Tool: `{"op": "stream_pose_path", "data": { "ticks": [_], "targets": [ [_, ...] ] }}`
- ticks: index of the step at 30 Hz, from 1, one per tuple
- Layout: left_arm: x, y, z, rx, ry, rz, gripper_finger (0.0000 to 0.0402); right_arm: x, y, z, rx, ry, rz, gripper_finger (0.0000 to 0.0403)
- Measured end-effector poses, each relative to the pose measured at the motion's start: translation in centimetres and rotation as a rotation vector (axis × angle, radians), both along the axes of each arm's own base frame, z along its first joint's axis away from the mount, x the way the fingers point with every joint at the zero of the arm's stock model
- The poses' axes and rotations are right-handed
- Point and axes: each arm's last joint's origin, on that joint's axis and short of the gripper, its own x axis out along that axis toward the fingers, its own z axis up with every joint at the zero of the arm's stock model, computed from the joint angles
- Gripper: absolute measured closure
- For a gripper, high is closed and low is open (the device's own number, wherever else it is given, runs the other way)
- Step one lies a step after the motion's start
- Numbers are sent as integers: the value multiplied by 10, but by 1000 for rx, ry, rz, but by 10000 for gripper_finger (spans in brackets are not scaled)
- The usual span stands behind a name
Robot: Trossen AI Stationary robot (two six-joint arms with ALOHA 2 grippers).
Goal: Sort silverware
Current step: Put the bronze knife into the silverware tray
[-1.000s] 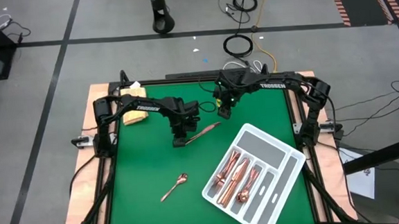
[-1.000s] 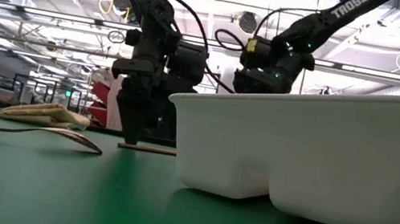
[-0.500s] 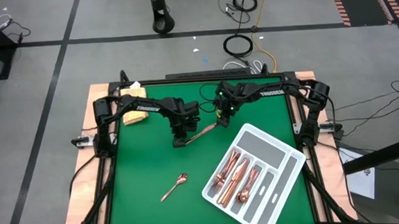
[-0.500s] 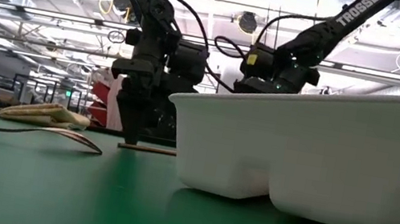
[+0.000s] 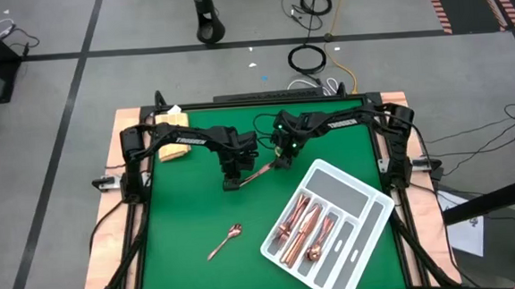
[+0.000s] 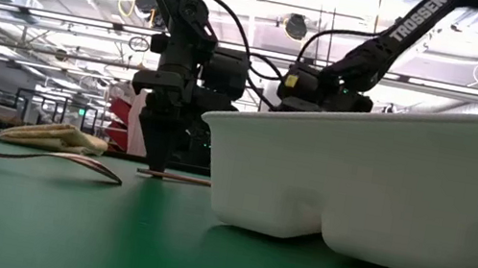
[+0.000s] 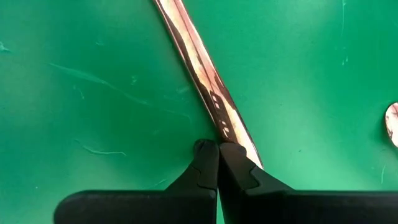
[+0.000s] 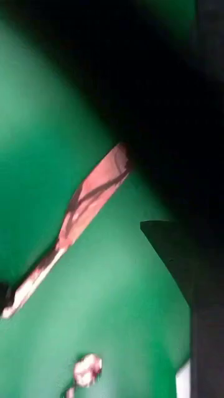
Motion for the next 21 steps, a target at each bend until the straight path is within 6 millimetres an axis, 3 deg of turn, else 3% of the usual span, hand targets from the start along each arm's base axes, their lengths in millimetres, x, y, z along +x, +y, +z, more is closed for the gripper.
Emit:
{"op": "stream_pose_path", "data": {
  "ticks": [6, 12, 16, 21],
  "targets": [
    [0, 0, 0, -3, -3, -5, 401, -2, -3, 3, 6, -29, 60, 186],
    [0, 0, 0, -7, -6, -5, 401, -15, -27, 17, 15, -37, -68, 186],
    [0, 0, 0, -9, -6, -5, 401, -22, -34, 31, -98, -28, -115, 186],
    [0, 0, 0, -9, -5, -4, 401, -23, -33, 23, -91, 12, -100, 186]
  ]
}}
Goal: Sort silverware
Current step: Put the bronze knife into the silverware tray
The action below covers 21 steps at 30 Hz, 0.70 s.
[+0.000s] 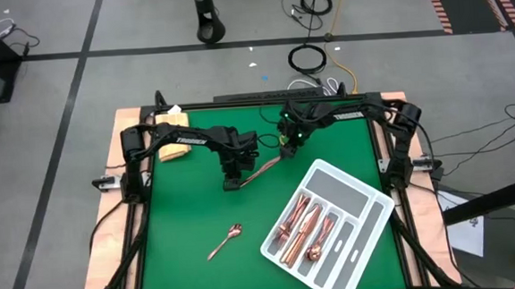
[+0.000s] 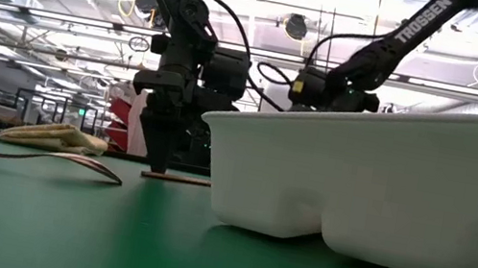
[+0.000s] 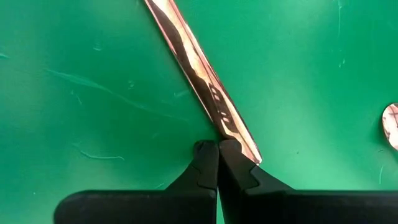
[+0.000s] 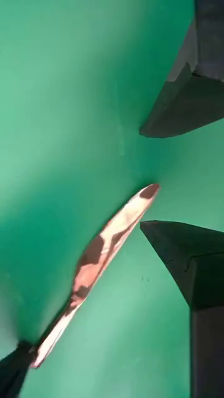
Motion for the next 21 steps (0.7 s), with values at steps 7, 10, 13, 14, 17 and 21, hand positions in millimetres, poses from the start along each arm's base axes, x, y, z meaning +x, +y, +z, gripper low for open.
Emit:
{"op": "stream_pose_path", "data": {
  "ticks": [7, 10, 13, 14, 17, 21],
  "targets": [
    [0, 0, 0, -1, 0, 0, 401, 10, 13, -11, 9, 10, 55, 186],
    [0, 0, 0, -1, -1, 0, 401, 14, 20, -11, 41, -11, 89, 186],
    [0, 0, 0, -1, -2, 4, 401, 16, 26, -11, 56, -13, 111, 186],
    [0, 0, 0, -1, -2, 5, 401, 16, 27, -11, 57, -14, 114, 186],
    [0, 0, 0, -1, -3, 6, 401, 17, 29, -11, 56, -13, 125, 186],
    [1, 0, 0, -1, -3, 7, 401, 15, 29, -12, 52, 1, 148, 186]
  ]
}}
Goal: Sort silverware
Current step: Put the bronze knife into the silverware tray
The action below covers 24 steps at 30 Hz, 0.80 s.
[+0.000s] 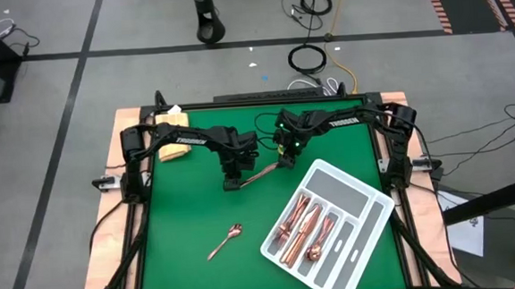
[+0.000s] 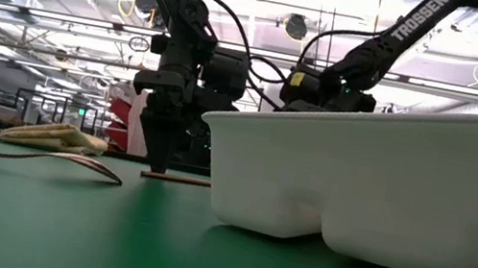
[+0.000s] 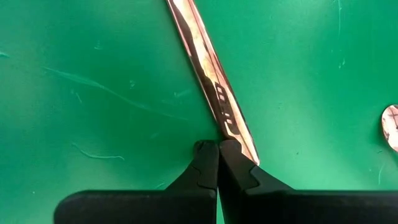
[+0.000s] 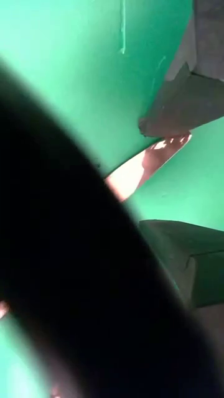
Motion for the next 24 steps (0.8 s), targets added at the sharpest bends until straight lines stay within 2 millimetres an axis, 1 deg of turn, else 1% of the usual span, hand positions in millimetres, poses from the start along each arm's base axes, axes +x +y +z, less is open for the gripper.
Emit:
{"op": "stream_pose_path", "data": {
  "ticks": [5, 7, 10, 14, 19, 24],
  "targets": [
    [0, 0, 0, 0, 0, 1, 401, -7, 1, -2, -31, 70, 44, 186],
    [0, 0, 0, 0, -1, 1, 401, -12, -1, -3, -14, 97, 39, 186],
    [0, 0, 0, 1, -3, 5, 401, -14, -3, -3, -4, 105, 36, 186],
    [1, 1, 0, -3, 1, 33, 401, -13, -1, -3, -33, 99, 79, 196],
    [1, 1, 0, -4, 4, 47, 401, -10, 8, -4, -124, 116, 144, 229],
    [1, 1, 0, -3, 3, 49, 401, -6, 12, -5, -189, 121, 159, 290]
  ]
}}
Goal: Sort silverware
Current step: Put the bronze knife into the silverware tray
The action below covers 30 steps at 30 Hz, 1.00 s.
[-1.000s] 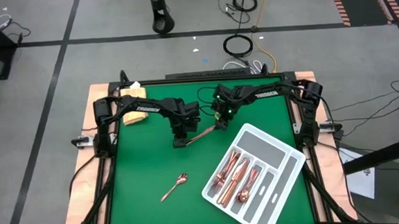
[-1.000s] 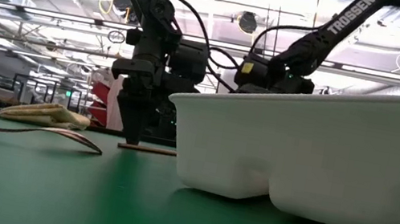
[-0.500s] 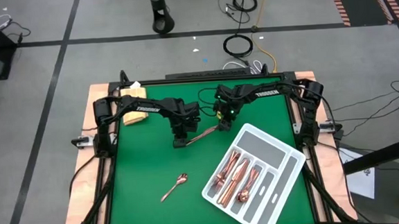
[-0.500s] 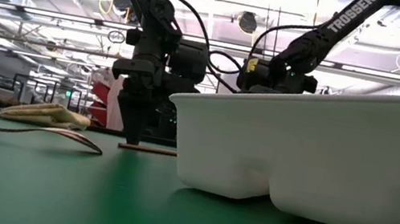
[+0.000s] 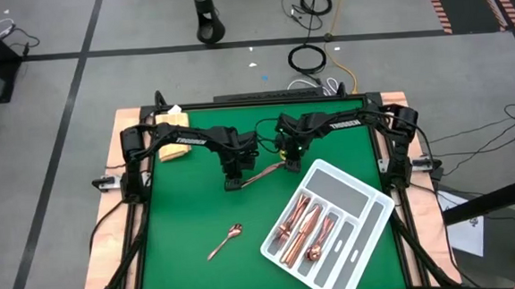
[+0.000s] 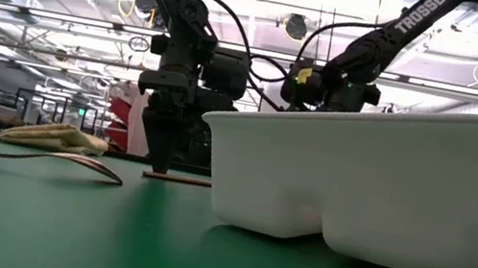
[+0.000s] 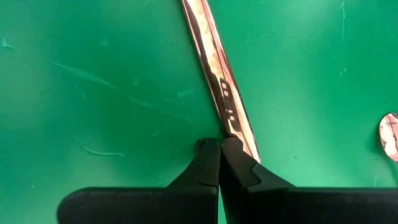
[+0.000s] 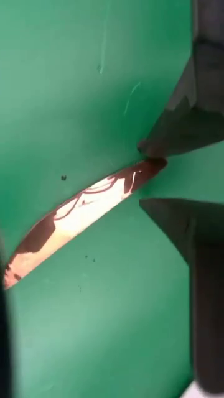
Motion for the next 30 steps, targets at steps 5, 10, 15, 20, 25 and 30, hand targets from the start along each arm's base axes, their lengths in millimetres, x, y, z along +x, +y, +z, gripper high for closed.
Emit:
{"op": "stream_pose_path", "data": {
  "ticks": [5, 10, 15, 20, 25, 30],
  "targets": [
    [0, 0, 0, 2, -5, 1, 401, 0, -1, 0, -12, -1, -2, 379],
    [1, 0, 0, 2, -7, 1, 401, 0, -1, 0, -19, 9, -5, 396],
    [1, 0, 0, 4, -6, 2, 401, 0, 0, 0, -20, 10, -7, 402],
    [-1, 6, 4, 7, 12, 66, 402, 0, 0, 3, -22, 1, -4, 402],
    [-5, 14, 19, 49, -25, 115, 402, -3, 4, 17, -19, -30, 6, 403],
    [-9, 23, 39, 107, -75, 175, 398, -5, 5, 29, -27, -59, -12, 403]
  ]
}}
